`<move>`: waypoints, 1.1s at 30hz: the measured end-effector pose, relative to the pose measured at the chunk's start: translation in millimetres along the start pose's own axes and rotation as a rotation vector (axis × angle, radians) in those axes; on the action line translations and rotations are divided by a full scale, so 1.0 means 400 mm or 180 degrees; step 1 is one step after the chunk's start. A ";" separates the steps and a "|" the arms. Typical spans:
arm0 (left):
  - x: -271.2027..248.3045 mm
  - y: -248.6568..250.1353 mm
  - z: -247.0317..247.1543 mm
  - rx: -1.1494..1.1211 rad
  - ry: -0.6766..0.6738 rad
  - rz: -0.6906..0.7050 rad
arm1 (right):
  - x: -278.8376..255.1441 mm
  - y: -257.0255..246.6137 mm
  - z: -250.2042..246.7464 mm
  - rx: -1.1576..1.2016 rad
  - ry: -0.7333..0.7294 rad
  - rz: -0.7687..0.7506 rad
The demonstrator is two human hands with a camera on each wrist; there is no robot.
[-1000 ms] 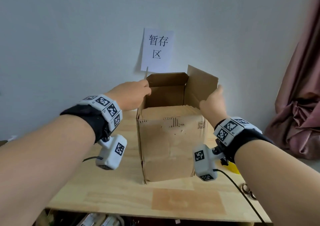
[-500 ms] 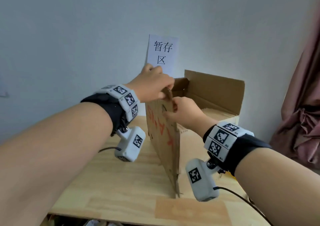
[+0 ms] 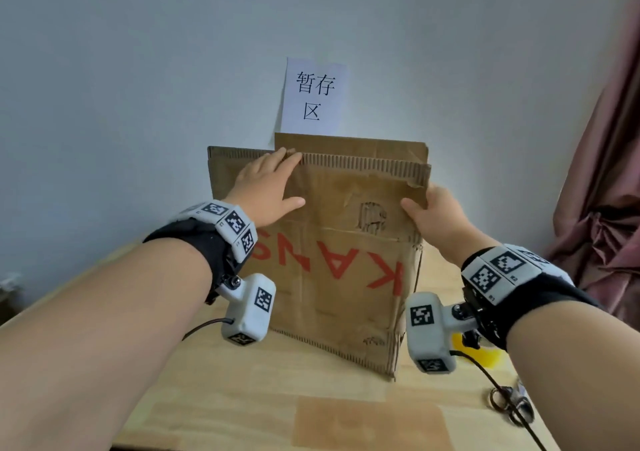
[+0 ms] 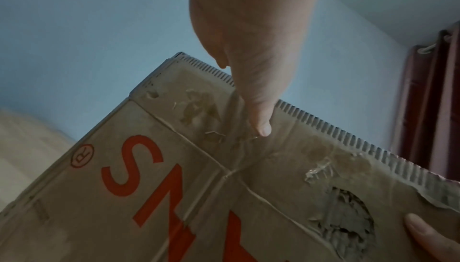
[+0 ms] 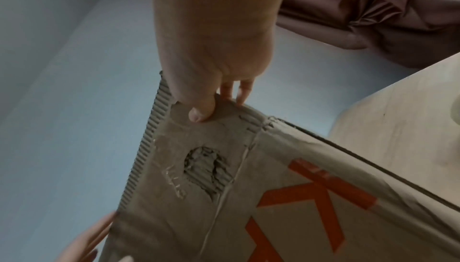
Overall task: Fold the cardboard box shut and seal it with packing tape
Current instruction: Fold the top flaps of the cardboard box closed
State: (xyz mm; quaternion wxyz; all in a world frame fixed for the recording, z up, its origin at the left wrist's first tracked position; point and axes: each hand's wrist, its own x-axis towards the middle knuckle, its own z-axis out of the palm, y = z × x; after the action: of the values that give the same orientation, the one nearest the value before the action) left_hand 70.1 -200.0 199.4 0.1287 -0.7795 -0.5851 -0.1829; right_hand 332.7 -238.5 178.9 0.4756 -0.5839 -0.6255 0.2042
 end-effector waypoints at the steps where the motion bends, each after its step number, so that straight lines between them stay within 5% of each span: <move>1: 0.005 -0.007 0.008 0.0054 0.0063 -0.0040 | 0.010 0.005 0.001 0.0008 0.0040 0.0012; 10: 0.095 -0.087 0.009 0.0118 -0.0174 -0.0991 | 0.061 0.023 0.069 -0.0111 0.0355 -0.0118; 18: 0.096 -0.073 -0.004 0.0513 0.0578 -0.0180 | 0.065 -0.005 0.086 -0.0993 0.1227 0.0299; 21: 0.092 -0.025 -0.026 0.0528 0.0712 0.0162 | 0.075 -0.058 0.079 -0.1894 0.1001 -0.0015; 26: 0.072 0.105 -0.040 0.0056 0.0794 0.0753 | 0.099 -0.134 0.135 -0.2461 -0.0230 -0.1245; 33: -0.046 -0.005 -0.130 -0.0080 0.0596 0.0323 | 0.059 -0.142 0.107 -0.2442 0.0074 -0.1065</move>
State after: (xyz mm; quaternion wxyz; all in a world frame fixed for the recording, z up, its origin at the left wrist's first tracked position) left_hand 56.6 -236.8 238.3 0.1822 -0.7892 -0.5279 -0.2555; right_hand 269.7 -217.1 213.5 0.2573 -0.6114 -0.7369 -0.1303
